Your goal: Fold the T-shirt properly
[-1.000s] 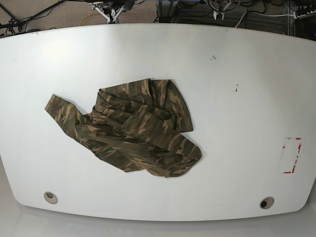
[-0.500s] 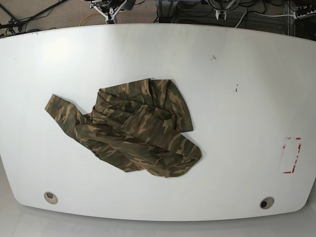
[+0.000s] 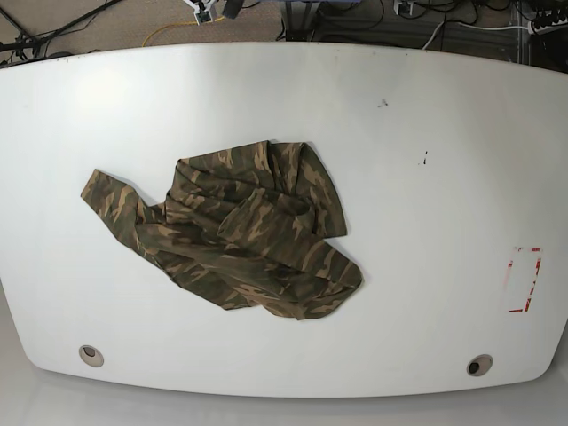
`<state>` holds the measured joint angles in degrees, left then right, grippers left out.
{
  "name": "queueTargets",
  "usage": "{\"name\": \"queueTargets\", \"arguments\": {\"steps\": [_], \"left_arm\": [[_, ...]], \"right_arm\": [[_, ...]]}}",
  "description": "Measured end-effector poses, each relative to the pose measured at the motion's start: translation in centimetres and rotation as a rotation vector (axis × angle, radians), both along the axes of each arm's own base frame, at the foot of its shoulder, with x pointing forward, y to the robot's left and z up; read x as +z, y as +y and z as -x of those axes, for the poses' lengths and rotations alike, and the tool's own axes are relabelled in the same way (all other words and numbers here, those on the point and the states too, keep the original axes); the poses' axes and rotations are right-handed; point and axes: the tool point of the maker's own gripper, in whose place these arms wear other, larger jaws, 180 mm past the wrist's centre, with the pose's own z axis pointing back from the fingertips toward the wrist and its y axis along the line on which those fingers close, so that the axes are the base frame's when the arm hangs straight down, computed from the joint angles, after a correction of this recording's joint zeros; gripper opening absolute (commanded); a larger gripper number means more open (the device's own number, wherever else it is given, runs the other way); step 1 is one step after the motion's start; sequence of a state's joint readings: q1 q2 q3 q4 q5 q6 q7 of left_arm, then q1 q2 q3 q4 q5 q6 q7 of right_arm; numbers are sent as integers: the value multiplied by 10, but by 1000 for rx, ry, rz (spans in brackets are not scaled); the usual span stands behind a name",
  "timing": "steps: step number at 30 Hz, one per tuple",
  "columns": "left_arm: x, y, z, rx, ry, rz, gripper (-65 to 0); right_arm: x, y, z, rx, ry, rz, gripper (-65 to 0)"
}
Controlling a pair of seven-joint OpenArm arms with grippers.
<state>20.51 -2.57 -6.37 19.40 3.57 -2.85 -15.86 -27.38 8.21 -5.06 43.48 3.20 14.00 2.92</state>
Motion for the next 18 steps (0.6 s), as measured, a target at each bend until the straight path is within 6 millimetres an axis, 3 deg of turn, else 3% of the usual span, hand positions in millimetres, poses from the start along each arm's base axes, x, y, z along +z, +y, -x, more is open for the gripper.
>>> {"name": "queueTargets", "arguments": {"steps": [5,8,13,18], "left_arm": [[26,8,-4,-41,-103,-26,-276],[44,10,14,-62,-111,-34,-276],[80,24,26,-115,-162,-61,-276],[118,32,31,-136,-215,-86,-276]], "right_arm": [[26,-20,17,-62,-11,41,-491],[46,-33,24,-78,-44,64,-491],[80,-46,35,-102,-91,91,-491],[118,-36,52,-167,-110,55,-491]]}}
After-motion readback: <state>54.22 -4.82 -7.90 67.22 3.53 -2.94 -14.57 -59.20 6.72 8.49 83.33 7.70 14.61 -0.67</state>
